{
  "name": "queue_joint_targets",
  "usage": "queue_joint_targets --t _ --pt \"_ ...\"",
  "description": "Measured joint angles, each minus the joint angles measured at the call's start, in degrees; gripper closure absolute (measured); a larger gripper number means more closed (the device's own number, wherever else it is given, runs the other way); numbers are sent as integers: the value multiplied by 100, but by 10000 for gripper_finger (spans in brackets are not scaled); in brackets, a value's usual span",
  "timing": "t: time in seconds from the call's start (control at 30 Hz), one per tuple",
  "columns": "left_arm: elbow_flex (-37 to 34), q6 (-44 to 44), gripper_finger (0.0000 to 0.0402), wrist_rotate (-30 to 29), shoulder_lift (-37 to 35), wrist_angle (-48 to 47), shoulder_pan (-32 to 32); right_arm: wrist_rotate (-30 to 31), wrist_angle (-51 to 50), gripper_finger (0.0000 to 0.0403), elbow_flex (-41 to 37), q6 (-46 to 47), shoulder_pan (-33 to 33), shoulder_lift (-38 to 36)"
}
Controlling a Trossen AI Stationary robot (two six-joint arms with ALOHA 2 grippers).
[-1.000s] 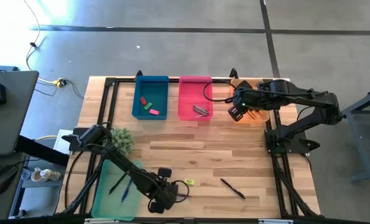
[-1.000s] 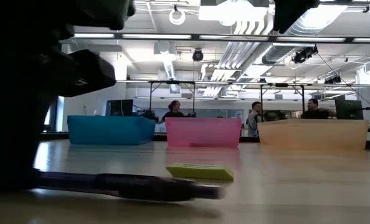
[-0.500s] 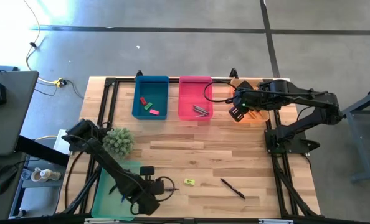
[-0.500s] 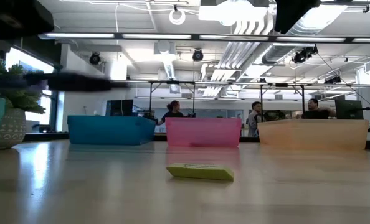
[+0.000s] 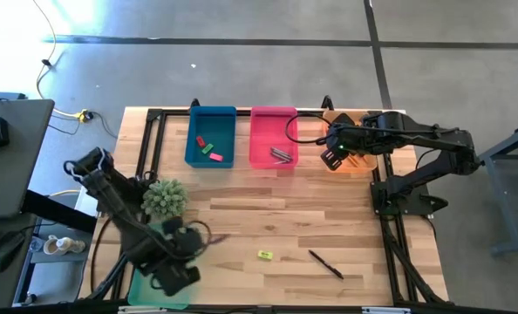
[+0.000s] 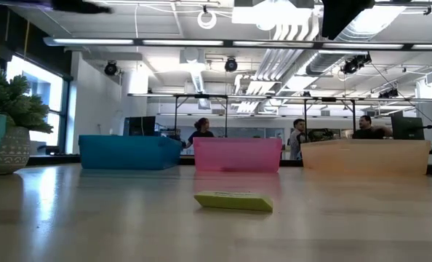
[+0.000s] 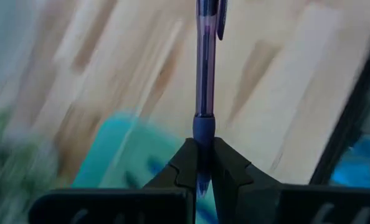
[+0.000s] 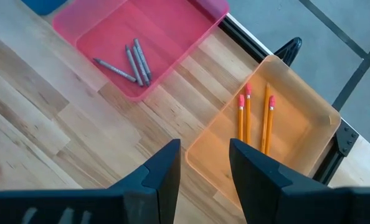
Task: Sort crayons/erasers/pens/pencils in bins
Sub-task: Put the purple pen into the blue bin
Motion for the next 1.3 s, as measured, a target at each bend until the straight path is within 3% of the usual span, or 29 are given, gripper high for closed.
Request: queue_joint_targets --t 0.23,0.5,0.7,1.0,1.3 --pt "-2 -2767 396 394 -29 -1046 -1053 -1 0 275 -1 0 1 1" --pt "-2 -4603 396 790 361 -1008 -1788 -150 8 275 0 28 -1 2" --pt "-2 -5188 396 932 706 -687 -1978 -563 182 275 -2 46 158 2" --pt "2 -5380 396 1069 1176 -142 -1969 -856 1004 275 0 280 1044 42" --pt "2 -5425 396 1300 1377 -17 -1963 -778 1826 275 0 195 1928 758"
